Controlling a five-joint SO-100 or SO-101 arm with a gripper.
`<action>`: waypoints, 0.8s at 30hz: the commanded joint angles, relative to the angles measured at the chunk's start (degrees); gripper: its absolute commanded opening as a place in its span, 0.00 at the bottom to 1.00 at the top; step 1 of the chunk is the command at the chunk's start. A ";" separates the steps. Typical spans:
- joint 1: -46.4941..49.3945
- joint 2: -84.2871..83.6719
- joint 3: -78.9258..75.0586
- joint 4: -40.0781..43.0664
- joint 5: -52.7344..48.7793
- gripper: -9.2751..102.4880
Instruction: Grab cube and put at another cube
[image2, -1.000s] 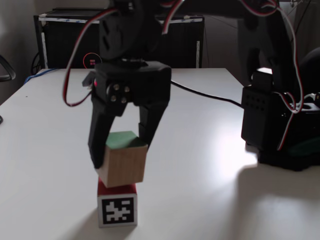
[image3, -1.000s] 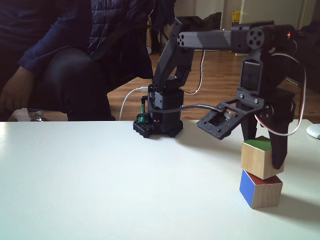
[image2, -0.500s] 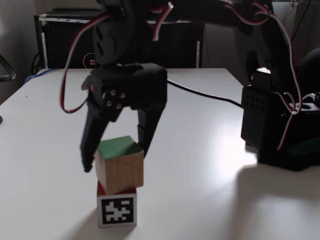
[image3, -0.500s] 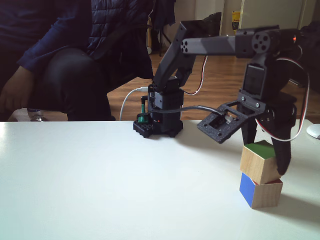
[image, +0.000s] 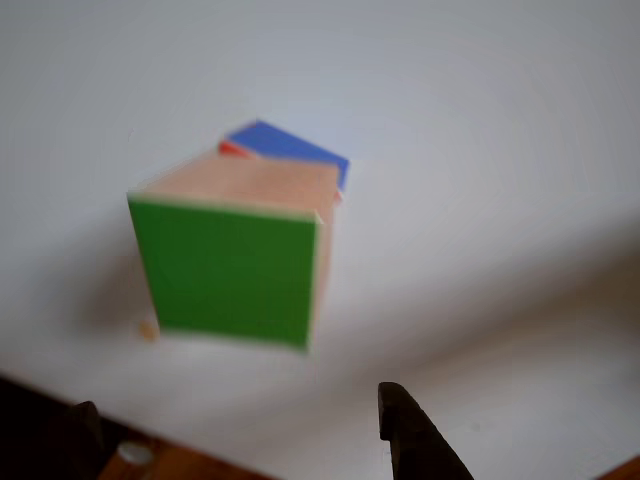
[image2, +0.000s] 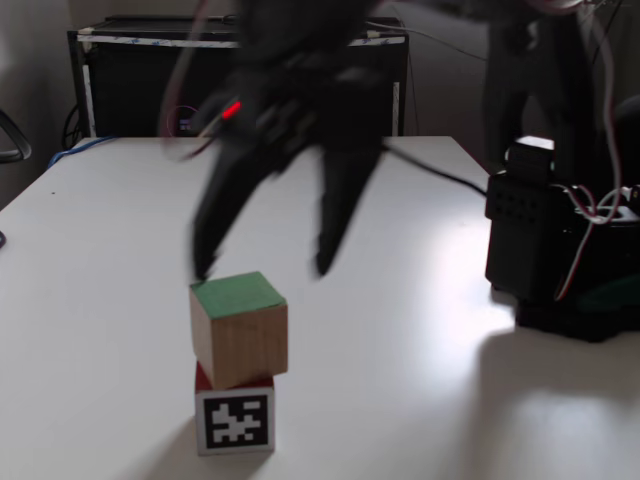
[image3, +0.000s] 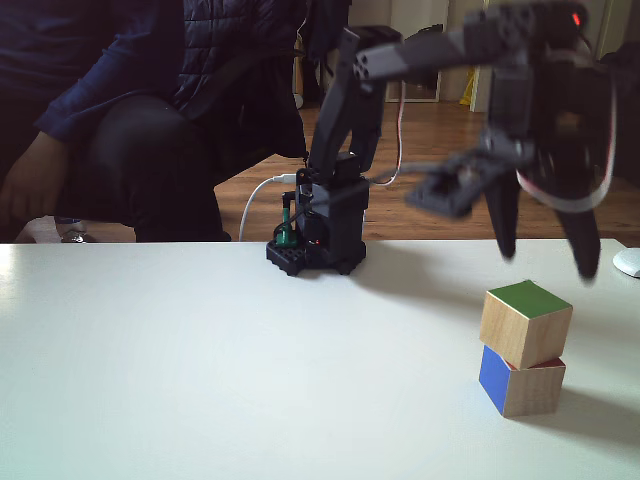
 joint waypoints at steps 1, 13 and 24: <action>-1.93 18.46 7.38 0.35 1.23 0.46; 24.08 76.20 52.47 -20.65 -4.22 0.46; 36.21 98.88 96.24 -35.16 -10.81 0.40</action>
